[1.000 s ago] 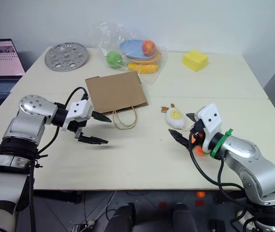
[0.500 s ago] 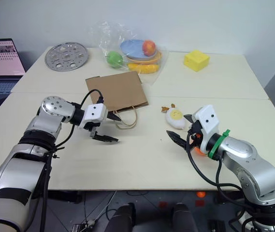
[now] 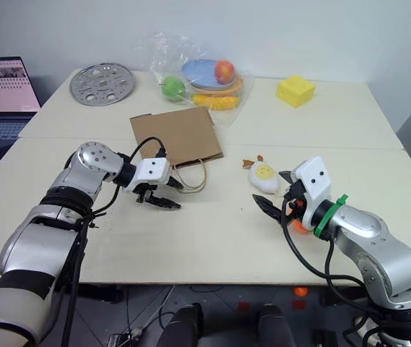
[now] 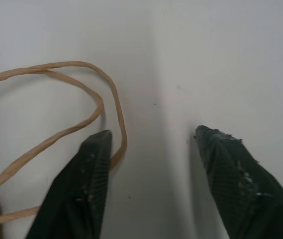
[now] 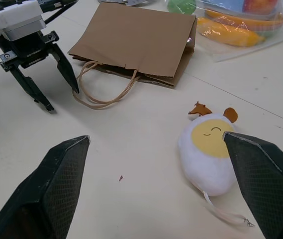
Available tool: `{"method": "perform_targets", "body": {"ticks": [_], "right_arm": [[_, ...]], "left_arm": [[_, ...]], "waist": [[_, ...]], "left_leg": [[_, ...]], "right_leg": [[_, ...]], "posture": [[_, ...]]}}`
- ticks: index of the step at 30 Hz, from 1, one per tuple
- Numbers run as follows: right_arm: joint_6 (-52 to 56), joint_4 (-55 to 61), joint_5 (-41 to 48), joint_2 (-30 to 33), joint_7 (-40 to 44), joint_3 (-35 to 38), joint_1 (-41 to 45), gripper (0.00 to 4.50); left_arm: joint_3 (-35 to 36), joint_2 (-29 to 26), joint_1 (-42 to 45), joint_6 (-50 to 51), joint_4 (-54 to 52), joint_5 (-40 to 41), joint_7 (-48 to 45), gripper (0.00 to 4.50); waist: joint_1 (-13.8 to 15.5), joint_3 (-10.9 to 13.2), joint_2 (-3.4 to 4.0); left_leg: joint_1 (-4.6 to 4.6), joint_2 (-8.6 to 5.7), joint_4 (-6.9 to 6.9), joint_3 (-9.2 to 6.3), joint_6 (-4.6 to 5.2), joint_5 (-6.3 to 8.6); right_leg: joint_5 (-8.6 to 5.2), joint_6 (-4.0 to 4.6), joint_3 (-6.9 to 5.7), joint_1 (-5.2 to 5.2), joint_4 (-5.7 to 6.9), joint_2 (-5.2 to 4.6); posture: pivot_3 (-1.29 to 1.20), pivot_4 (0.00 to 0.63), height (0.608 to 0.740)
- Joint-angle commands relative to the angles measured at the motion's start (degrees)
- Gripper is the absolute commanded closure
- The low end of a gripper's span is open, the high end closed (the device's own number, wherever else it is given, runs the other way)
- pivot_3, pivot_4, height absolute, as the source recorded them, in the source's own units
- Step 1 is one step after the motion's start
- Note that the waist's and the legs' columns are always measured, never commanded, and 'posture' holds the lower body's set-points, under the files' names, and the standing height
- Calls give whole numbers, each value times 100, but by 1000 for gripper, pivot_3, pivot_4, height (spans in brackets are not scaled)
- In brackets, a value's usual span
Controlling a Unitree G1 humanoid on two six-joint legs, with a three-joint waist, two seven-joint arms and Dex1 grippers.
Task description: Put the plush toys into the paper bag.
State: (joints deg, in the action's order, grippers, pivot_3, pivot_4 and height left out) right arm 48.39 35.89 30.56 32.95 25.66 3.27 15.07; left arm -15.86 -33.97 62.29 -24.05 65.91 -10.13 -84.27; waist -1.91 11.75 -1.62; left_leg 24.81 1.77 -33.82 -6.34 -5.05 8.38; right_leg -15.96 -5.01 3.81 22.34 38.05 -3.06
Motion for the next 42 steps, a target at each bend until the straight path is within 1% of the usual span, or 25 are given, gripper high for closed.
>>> {"method": "perform_targets", "body": {"ticks": [1, 5, 11, 14, 17, 18, 19, 20, 22, 23, 24, 25, 27, 30, 40, 41, 42], "right_arm": [[-7, 248, 95, 3, -42, 159, 25, 0], [10, 247, 114, 3, -52, 167, 43, 0], [40, 233, 165, 37, -42, 198, 83, 0], [34, 213, 156, 65, -28, 184, 80, 0], [36, 202, 180, 66, -43, 182, 97, 0], [29, 205, 182, 70, -40, 183, 86, 0], [23, 208, 183, 74, -36, 184, 76, 0], [17, 205, 182, 77, -31, 180, 73, 0], [12, 193, 184, 72, -27, 175, 88, 0], [9, 189, 184, 71, -25, 173, 94, 0], [10, 186, 187, 68, -24, 173, 96, 0], [11, 190, 187, 67, -24, 170, 92, 0], [13, 188, 182, 71, -20, 164, 90, 0], [27, 194, 186, 71, -23, 168, 93, 0], [77, 272, 240, 78, -69, 182, 31, 0], [85, 286, 258, 79, -76, 188, 22, 0], [87, 294, 268, 86, -76, 187, 13, 0]], "left_arm": [[77, -25, 111, -32, 16, -12, 66, 3171], [37, -42, 89, -57, 39, -69, 87, 4456], [86, -24, 92, -115, 97, -107, 244, 4485], [387, 38, 122, -204, -31, 328, -111, 4485], [647, 56, 230, 3, -35, 628, -331, 4485], [668, 34, 260, 71, -21, 636, -381, 4112], [673, 17, 274, 101, -14, 625, -412, 3952], [667, -4, 287, 87, -5, 594, -380, 3591], [585, -49, 295, -51, 34, 416, -90, 3117], [541, -67, 291, -122, 50, 339, 13, 2803], [464, -90, 276, -251, 65, 201, 207, 2609], [376, -113, 252, -389, 83, 50, 391, 2303], [267, -124, 202, -554, 121, -120, 486, 1782], [314, -79, 184, -617, 153, -62, 381, 1782], [947, 8, 240, -310, -98, 870, -600, 1782], [936, -13, 192, -238, -170, 906, -700, 1782], [776, -90, 84, -182, -291, 953, -770, 1782]], "waist": [[-5, 0, 0], [-3, 0, 0], [-1, 0, 0], [-2, 0, 0], [-3, 0, 0], [-4, 0, 0], [-4, 0, 0], [-4, 0, 0], [-3, 0, 0], [-3, 0, 0], [-3, 0, 0], [-1, 0, 0], [0, 0, 0], [0, 0, 0], [-5, 0, 0], [-6, 0, 0], [-7, 0, 0]], "left_leg": [[0, 0, 0, 0, 0, 0], [0, 0, 0, 0, 0, 0], [0, 0, 0, 0, 0, 0], [0, 0, 0, 0, 0, 0], [0, 0, 0, 0, 0, 0], [0, 0, 0, 0, 0, 0], [0, 0, 0, 0, 0, 0], [0, 0, 0, 0, 0, 0], [0, 0, -1, 0, 0, 0], [0, 0, -1, 0, 0, 0], [0, 0, -1, -1, 0, 0], [0, 0, -1, -1, 0, 0], [0, 0, -1, -1, 0, 0], [0, 0, 0, -1, 0, 0], [0, 0, -1, -1, 0, 0], [0, 0, -1, -1, 0, 0], [0, 0, -1, -1, 0, 0]], "right_leg": [[0, 0, 0, 0, 0, 0], [0, 0, 0, 0, 0, 0], [0, 0, 0, 0, 0, 0], [1, 0, 0, -1, 0, 0], [1, 1, 0, -1, 0, 0], [1, 1, 0, -1, 1, 0], [1, 0, 0, -1, 1, 0], [1, 0, 0, -1, 1, 0], [1, 0, 0, -1, 1, 0], [1, -1, 0, -1, 1, 0], [1, -1, 0, -1, 2, 0], [1, -1, 0, -1, 2, 0], [2, -2, 0, -1, 2, 0], [2, -2, 0, -1, 2, 0], [2, -1, -1, -1, 3, 0], [2, -1, -1, -1, 2, 0], [2, -1, -1, -1, 3, 0]], "posture": [[0, 150, 740], [0, 150, 740], [0, 150, 740], [0, 150, 740], [0, 150, 740], [0, 150, 740], [0, 150, 740], [0, 150, 740], [0, 150, 740], [0, 150, 740], [0, 150, 740], [0, 150, 740], [0, 150, 740], [0, 150, 740], [0, 150, 740], [0, 150, 740], [0, 150, 740]]}}
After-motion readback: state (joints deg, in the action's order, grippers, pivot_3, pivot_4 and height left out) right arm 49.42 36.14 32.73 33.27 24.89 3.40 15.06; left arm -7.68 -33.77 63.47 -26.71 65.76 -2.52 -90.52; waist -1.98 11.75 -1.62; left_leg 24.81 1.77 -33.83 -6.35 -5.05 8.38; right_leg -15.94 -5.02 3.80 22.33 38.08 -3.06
